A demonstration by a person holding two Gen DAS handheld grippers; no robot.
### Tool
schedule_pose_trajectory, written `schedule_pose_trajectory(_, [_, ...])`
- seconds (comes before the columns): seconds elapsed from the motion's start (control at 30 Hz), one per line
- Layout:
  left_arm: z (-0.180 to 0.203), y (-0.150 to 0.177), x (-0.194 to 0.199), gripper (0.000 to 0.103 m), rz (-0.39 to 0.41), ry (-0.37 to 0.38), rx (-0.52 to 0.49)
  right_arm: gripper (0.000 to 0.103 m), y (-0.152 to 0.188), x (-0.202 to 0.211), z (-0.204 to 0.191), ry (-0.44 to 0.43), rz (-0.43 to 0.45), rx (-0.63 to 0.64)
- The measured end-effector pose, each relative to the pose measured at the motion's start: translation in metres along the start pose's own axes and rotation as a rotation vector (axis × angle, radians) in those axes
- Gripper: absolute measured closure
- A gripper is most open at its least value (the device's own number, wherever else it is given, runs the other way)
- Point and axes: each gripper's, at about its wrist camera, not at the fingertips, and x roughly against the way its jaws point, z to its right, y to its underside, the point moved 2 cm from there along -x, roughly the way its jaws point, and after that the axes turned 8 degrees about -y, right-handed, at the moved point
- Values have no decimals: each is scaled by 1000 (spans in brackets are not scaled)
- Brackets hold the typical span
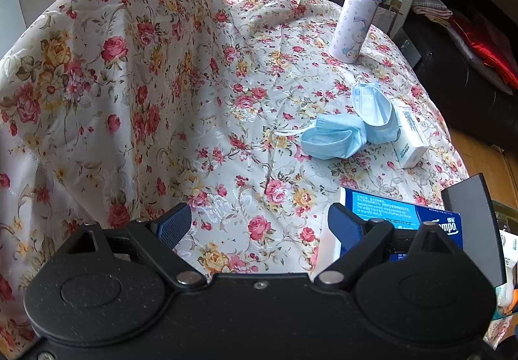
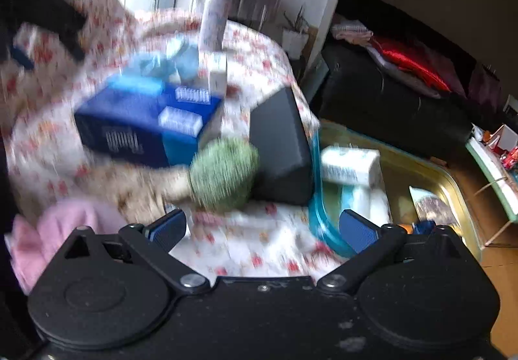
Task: Organize soft objects
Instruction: 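Lift both tools out of the tray and move back over the bedspread, then grasp the green scrubber ball with the right tool while the left tool grasps the pink hat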
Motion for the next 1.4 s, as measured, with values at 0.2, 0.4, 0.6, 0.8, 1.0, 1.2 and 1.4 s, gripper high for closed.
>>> schedule_pose_trajectory(0.2, [0, 0, 0, 15, 0, 7, 1, 24, -35, -26, -11, -26, 37, -8])
schedule_pose_trajectory(0.4, [-1, 0, 0, 15, 2, 16, 6, 81, -39, -48, -22, -57, 0, 27])
schedule_pose_trajectory(0.6, [-1, 0, 0, 15, 0, 16, 6, 84, -25, -32, -16, -66, -31, 5])
schedule_pose_trajectory(0.8, [0, 1, -1, 15, -2, 14, 1, 84, 17, -17, 1, -66, -183, -78])
schedule_pose_trajectory(1.0, [1, 2, -2, 15, -3, 7, -15, 48, 7, 1, 7, -13, -55, -34])
schedule_pose_trajectory(1.2, [2, 2, -3, 15, -5, 6, -22, 38, -29, -40, 6, -145, -77, -157])
schedule_pose_trajectory(1.4, [1, 3, -1, 15, -5, 20, -25, 55, -40, -79, -3, -139, -129, -235])
